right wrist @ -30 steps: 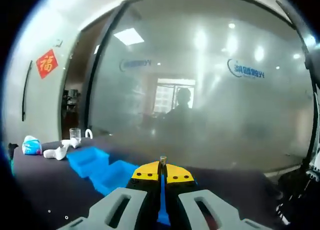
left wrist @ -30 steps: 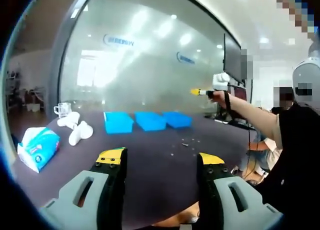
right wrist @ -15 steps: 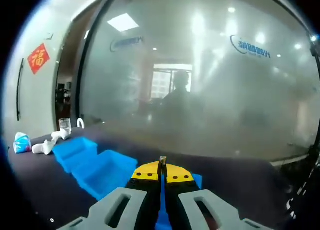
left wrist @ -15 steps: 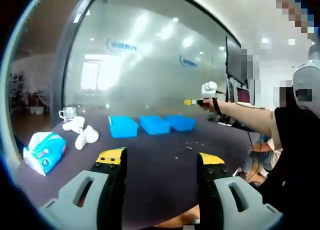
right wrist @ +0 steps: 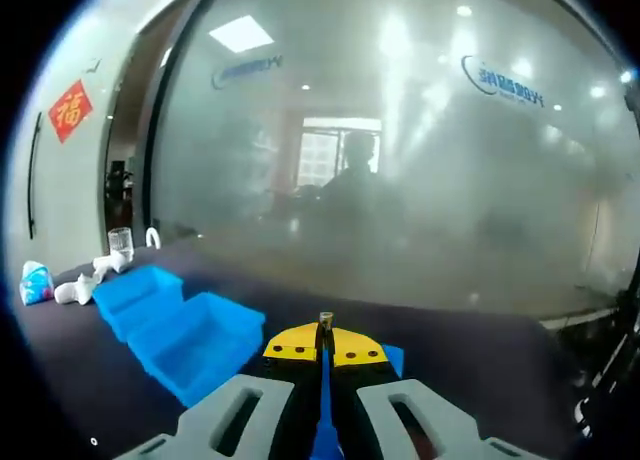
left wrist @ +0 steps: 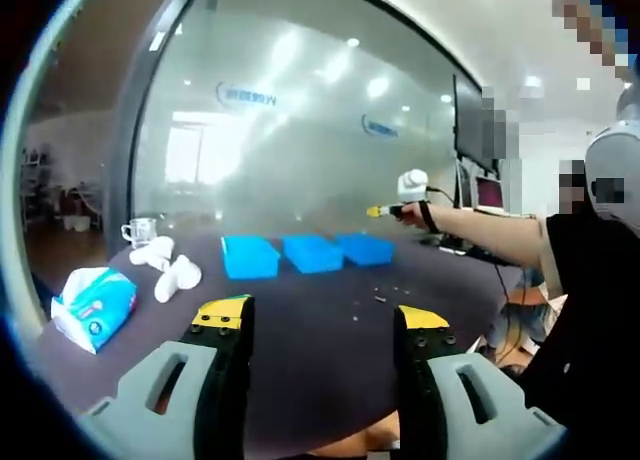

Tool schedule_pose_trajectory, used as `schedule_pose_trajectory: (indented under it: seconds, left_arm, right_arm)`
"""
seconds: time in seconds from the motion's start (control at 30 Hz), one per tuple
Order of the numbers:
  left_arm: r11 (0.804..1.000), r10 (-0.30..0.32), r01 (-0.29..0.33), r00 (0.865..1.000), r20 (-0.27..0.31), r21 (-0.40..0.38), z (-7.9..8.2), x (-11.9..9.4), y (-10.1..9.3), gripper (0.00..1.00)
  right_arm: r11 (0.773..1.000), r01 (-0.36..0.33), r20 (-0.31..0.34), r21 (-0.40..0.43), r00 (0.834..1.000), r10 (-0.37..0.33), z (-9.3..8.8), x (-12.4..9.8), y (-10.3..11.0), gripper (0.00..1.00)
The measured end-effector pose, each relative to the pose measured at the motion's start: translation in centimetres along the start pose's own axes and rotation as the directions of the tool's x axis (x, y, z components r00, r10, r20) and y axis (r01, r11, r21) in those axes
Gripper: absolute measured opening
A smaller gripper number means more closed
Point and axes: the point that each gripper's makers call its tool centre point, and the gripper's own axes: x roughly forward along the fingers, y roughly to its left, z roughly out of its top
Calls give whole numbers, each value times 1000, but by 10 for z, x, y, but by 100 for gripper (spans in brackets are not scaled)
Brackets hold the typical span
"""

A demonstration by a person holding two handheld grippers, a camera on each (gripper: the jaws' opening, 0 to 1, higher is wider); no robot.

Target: Sort the screws, nuts, and washers into the corresponding bins

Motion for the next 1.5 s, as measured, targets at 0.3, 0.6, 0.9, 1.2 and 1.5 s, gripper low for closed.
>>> schedule_pose_trajectory:
  seconds: [0.3, 0.6, 0.9, 1.2, 1.5]
  left_arm:
    - [1000, 2, -2, 1000, 11, -2, 3, -1, -1, 54]
    - [1000, -17, 17, 1000, 17, 3, 4, 1, -8, 54]
    - [999, -49, 49, 999, 18, 8, 5, 8, -19, 54]
    - [998, -65, 65, 998, 11, 26, 4, 11, -27, 54]
    - [997, -75, 75, 997, 5, 23, 1, 15, -31, 54]
  right_arm:
    - [998, -29, 4, -59, 1000, 29, -7, -13, 11, 18]
    - [992, -100, 19, -75, 995, 102, -16, -59, 39, 27]
    - [983, -185, 48, -12, 981, 186, -35, -126, 70, 26]
    - [984, -178, 74, -9, 981, 178, -57, -188, 81, 26]
    - [995, -95, 72, -11, 993, 96, -72, -221, 79, 25]
